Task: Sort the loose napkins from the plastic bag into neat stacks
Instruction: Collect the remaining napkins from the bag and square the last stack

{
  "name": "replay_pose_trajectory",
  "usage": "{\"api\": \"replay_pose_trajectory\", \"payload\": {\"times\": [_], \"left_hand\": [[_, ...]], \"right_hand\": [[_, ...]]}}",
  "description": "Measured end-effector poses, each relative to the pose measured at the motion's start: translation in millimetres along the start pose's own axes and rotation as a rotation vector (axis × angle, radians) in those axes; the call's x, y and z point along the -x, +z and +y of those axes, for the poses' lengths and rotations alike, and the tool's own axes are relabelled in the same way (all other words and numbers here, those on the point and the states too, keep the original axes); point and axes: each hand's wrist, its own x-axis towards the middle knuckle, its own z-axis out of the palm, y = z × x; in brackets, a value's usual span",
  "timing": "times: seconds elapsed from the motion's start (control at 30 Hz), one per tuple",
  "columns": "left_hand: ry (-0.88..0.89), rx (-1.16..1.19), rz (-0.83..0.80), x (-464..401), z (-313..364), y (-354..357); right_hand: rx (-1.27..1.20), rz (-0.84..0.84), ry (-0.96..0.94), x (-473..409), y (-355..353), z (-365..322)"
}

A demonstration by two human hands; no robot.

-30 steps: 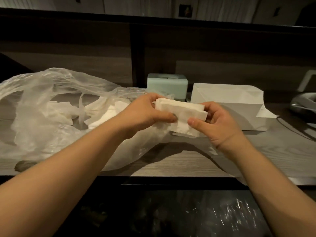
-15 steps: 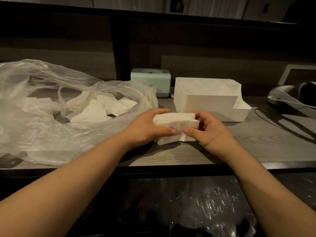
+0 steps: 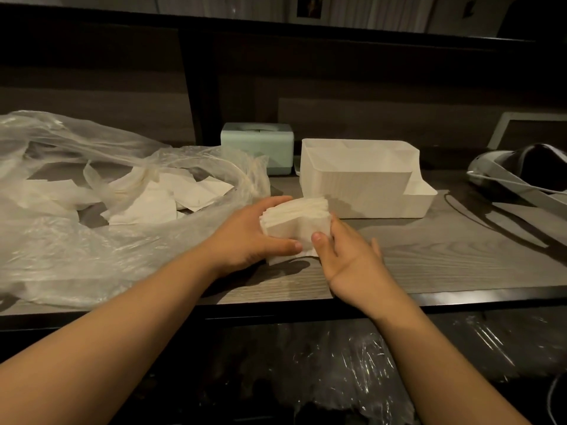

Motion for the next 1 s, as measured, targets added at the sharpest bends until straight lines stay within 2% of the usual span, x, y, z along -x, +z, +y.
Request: {"api": "replay_pose_trajectory", "payload": {"times": [0.13, 0.2, 0.63, 0.83, 1.0], "left_hand": [[-0.008, 0.051, -0.013, -2, -3, -2], [-0.008, 0.060, -0.016, -3, -3, -1], [-0.013, 0.141, -0.023, -2, -5, -2], [0.003, 0.151, -0.048, -1, -5, -5], [0.003, 0.134, -0.093, 0, -6, -8]], "right_hand": [[-0.295, 0.231, 0.039, 0, -1, 2], [-0.365, 0.286, 0.060, 1, -2, 5], [-0.612, 0.248, 0.043, 7, -8, 8], [-0.586, 0.095, -0.056, 4, -13, 8], [-0.551, -0.143, -0.072, -2, -24, 6]]}}
